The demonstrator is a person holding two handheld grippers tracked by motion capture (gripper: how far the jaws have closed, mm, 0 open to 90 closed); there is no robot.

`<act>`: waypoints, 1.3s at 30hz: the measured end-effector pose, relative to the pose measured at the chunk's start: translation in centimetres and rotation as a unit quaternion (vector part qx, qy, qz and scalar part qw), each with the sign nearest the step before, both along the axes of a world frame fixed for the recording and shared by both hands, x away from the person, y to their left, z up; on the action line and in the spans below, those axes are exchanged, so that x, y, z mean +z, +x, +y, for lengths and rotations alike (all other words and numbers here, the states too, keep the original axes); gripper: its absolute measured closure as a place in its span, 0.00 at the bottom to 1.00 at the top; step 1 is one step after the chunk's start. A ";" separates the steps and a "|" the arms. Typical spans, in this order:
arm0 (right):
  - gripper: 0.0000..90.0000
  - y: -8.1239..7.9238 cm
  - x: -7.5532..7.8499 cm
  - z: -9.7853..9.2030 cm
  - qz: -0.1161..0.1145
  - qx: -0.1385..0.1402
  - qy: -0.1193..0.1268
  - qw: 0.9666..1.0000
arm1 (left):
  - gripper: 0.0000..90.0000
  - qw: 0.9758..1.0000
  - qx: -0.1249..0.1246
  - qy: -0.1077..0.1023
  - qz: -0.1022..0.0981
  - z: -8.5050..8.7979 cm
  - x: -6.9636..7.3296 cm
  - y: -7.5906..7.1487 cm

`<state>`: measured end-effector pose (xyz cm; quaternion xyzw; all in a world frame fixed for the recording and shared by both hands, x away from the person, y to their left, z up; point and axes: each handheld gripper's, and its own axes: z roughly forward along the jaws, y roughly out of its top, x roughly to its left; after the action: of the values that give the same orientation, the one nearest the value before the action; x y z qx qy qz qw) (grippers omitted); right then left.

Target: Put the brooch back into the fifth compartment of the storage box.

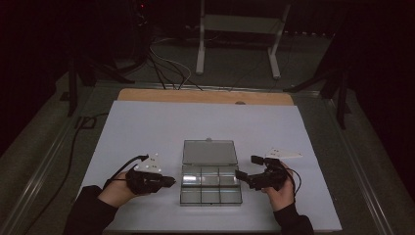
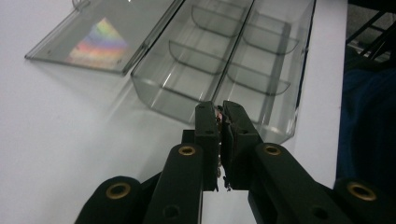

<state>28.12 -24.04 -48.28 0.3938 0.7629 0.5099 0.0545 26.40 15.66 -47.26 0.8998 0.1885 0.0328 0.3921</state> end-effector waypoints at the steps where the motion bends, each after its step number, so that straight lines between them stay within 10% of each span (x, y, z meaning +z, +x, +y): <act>1: 0.01 0.0 0.0 0.0 0.000 0.000 -0.001 1.000 | 0.97 1.000 -0.002 -0.002 -0.001 -0.2 0.1 0.0; 39: 0.01 -0.1 0.0 0.1 -0.001 0.001 -0.002 1.000 | 0.97 0.999 -0.038 -0.030 0.009 -6.5 1.1 1.0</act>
<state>28.02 -23.95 -48.25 0.3924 0.7641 0.5090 0.0553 27.39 9.16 -46.21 0.8942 0.1584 0.0039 0.4186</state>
